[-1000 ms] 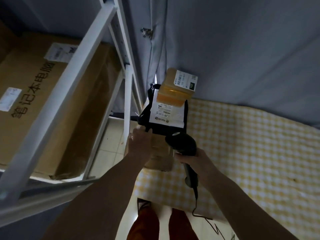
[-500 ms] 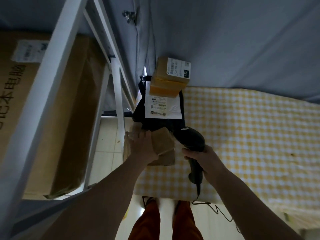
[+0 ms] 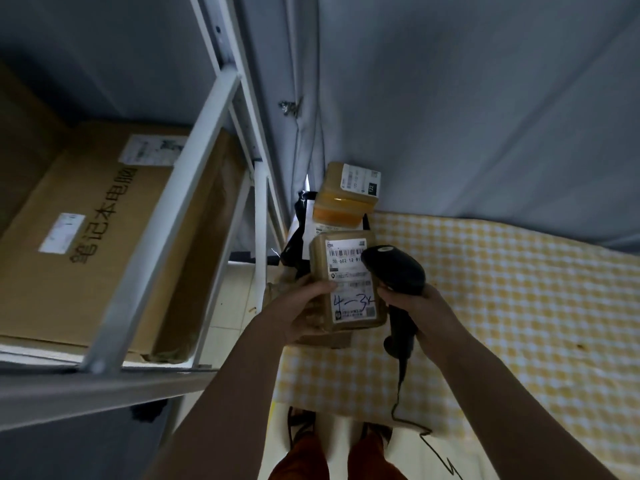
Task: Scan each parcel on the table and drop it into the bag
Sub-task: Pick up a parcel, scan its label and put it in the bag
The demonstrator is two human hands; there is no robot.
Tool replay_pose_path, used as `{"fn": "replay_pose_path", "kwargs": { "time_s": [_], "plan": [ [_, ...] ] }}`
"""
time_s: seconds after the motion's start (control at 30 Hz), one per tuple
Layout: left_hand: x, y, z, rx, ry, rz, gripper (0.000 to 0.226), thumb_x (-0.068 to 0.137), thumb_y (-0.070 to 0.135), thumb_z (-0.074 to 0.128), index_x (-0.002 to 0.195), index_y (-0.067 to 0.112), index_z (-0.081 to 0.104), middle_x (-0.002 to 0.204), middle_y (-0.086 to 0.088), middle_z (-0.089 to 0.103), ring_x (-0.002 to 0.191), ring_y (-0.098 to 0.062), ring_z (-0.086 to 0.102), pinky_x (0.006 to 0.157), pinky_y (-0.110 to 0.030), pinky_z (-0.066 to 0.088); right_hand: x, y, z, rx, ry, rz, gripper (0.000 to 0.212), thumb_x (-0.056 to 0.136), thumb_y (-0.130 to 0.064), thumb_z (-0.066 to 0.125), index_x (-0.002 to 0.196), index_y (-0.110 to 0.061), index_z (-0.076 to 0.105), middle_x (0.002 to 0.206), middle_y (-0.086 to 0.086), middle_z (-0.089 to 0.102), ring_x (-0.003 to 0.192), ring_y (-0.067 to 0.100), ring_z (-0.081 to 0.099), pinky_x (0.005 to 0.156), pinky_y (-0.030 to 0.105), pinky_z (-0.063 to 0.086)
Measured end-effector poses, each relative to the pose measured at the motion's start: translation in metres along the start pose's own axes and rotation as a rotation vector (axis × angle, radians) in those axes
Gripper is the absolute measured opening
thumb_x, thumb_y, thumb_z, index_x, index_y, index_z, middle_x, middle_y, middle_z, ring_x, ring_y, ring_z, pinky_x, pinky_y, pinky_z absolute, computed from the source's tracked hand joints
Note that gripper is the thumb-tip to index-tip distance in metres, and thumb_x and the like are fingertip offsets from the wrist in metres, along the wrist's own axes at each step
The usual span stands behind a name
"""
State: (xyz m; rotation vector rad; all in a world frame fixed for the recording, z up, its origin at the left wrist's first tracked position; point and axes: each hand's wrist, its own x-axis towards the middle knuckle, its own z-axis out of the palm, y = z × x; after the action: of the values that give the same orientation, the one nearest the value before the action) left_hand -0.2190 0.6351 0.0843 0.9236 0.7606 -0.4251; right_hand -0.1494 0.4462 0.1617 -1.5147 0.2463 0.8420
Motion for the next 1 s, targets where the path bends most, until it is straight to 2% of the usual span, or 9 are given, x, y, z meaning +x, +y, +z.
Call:
{"fn": "replay_pose_path", "kwargs": {
  "time_s": [0.07, 0.17, 0.23, 0.37, 0.47, 0.53, 0.6, 0.7, 1.0],
  "plan": [
    [-0.011, 0.006, 0.011, 0.058, -0.002, 0.068, 0.052, 0.077, 0.022, 0.079, 0.124, 0.026, 0.058, 0.117, -0.008, 0.069, 0.107, -0.03, 0.066, 0.086, -0.053, 0.056, -0.011, -0.01, -0.002, -0.009, -0.002, -0.042, 0.018, 0.084, 0.001, 0.065, 0.099, -0.008, 0.067, 0.081, 0.001, 0.071, 0.073, 0.012, 0.066, 0.066, 0.025, 0.049],
    [-0.029, 0.017, 0.024, 0.11, -0.008, 0.131, 0.067, 0.068, 0.012, 0.084, 0.128, 0.021, 0.053, 0.116, -0.008, 0.07, 0.104, -0.031, 0.068, 0.081, -0.048, 0.057, -0.025, -0.026, -0.007, -0.027, 0.014, -0.096, 0.018, 0.083, -0.001, 0.067, 0.098, -0.01, 0.068, 0.08, 0.001, 0.071, 0.073, 0.014, 0.066, 0.067, 0.027, 0.048],
    [-0.038, 0.024, 0.031, 0.079, -0.016, 0.166, 0.079, 0.061, 0.006, 0.087, 0.131, 0.016, 0.052, 0.119, -0.01, 0.069, 0.106, -0.033, 0.067, 0.081, -0.051, 0.057, -0.034, -0.037, -0.01, -0.06, 0.026, -0.136, 0.018, 0.081, -0.003, 0.069, 0.099, -0.008, 0.068, 0.078, 0.003, 0.071, 0.073, 0.016, 0.065, 0.068, 0.029, 0.048],
    [-0.055, 0.04, 0.046, 0.019, 0.021, 0.28, 0.088, 0.056, -0.005, 0.086, 0.134, 0.014, 0.049, 0.122, -0.011, 0.067, 0.112, -0.033, 0.064, 0.08, -0.051, 0.057, -0.053, -0.057, -0.014, -0.18, 0.004, -0.229, 0.003, 0.082, -0.008, 0.071, 0.082, -0.008, 0.068, 0.059, -0.003, 0.066, 0.058, 0.012, 0.061, 0.063, 0.027, 0.044],
    [-0.068, 0.051, 0.055, -0.03, 0.073, 0.347, 0.082, 0.062, -0.013, 0.078, 0.132, 0.015, 0.045, 0.12, -0.013, 0.067, 0.109, -0.032, 0.065, 0.075, -0.049, 0.058, -0.07, -0.07, -0.014, -0.226, -0.042, -0.317, 0.008, 0.082, -0.011, 0.071, 0.078, -0.007, 0.066, 0.055, -0.001, 0.061, 0.055, 0.015, 0.056, 0.057, 0.025, 0.043],
    [-0.073, 0.058, 0.059, -0.044, 0.077, 0.38, 0.078, 0.065, -0.015, 0.075, 0.13, 0.015, 0.045, 0.119, -0.016, 0.067, 0.106, -0.034, 0.066, 0.078, -0.053, 0.057, -0.08, -0.078, -0.012, -0.247, -0.067, -0.357, 0.006, 0.083, -0.012, 0.07, 0.081, -0.008, 0.067, 0.056, -0.001, 0.06, 0.056, 0.014, 0.055, 0.056, 0.023, 0.043],
    [-0.077, 0.063, 0.062, -0.035, 0.076, 0.408, 0.073, 0.065, -0.016, 0.075, 0.126, 0.014, 0.048, 0.114, -0.015, 0.069, 0.103, -0.033, 0.068, 0.081, -0.054, 0.056, -0.086, -0.084, -0.012, -0.269, -0.092, -0.371, 0.007, 0.084, -0.014, 0.07, 0.084, -0.008, 0.067, 0.056, -0.002, 0.06, 0.056, 0.011, 0.056, 0.053, 0.02, 0.043],
    [-0.081, 0.067, 0.066, -0.024, 0.084, 0.441, 0.06, 0.07, -0.02, 0.07, 0.115, 0.015, 0.052, 0.107, -0.012, 0.072, 0.101, -0.031, 0.068, 0.076, -0.05, 0.057, -0.091, -0.09, -0.014, -0.294, -0.102, -0.39, 0.009, 0.083, -0.016, 0.071, 0.084, -0.008, 0.068, 0.054, -0.005, 0.061, 0.052, 0.008, 0.056, 0.048, 0.014, 0.042],
    [-0.079, 0.072, 0.074, -0.027, 0.08, 0.445, 0.056, 0.069, -0.019, 0.071, 0.106, 0.021, 0.058, 0.11, -0.013, 0.07, 0.108, -0.033, 0.064, 0.082, -0.055, 0.055, -0.095, -0.096, -0.02, -0.361, -0.072, -0.444, 0.008, 0.084, -0.018, 0.071, 0.087, -0.01, 0.068, 0.057, -0.004, 0.062, 0.06, 0.012, 0.058, 0.059, 0.021, 0.043]
  ]
}}
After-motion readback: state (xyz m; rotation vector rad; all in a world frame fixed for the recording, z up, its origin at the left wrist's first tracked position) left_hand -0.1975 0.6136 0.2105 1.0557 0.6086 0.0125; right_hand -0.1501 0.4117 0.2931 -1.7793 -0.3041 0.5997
